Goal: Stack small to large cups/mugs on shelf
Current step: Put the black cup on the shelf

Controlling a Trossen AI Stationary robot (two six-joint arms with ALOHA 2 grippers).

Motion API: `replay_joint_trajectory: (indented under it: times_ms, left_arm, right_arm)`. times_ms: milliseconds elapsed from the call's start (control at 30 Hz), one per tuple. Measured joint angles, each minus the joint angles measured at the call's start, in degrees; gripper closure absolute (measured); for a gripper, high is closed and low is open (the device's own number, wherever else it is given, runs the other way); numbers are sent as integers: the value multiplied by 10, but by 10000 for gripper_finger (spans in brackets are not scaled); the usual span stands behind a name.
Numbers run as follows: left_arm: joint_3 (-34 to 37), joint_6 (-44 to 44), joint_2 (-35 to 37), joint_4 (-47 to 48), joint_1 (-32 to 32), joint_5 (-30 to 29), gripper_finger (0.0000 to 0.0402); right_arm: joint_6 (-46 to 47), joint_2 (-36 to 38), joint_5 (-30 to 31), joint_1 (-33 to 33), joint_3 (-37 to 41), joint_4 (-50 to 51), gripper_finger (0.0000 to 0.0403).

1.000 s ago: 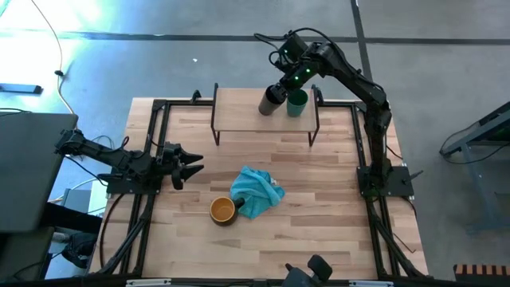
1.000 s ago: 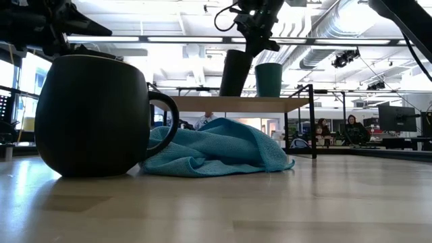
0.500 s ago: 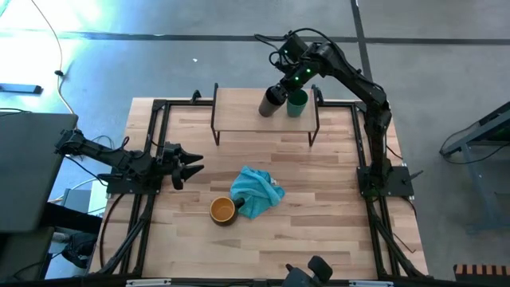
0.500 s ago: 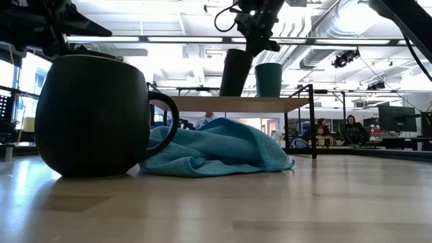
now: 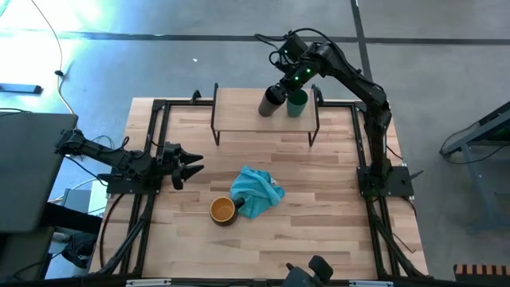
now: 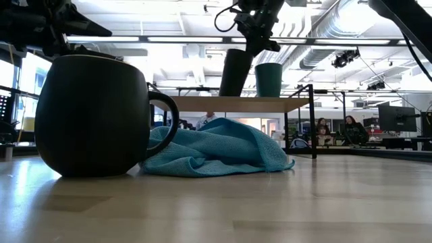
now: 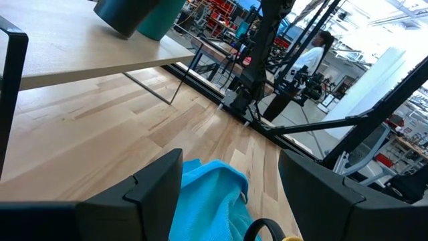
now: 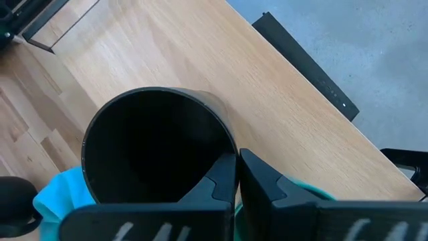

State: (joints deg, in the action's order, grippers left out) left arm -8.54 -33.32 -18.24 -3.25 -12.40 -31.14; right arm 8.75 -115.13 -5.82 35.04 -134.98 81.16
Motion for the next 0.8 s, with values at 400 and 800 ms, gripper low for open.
replay_joint_trajectory:
  times_ms: [400, 800]
  left_arm:
    - [0, 0, 0, 2, 0, 0, 165]
    - [0, 0, 0, 3, 0, 0, 165]
  right_arm:
    - [2, 0, -1, 3, 0, -12, 402]
    - [-5, 0, -9, 3, 0, -13, 402]
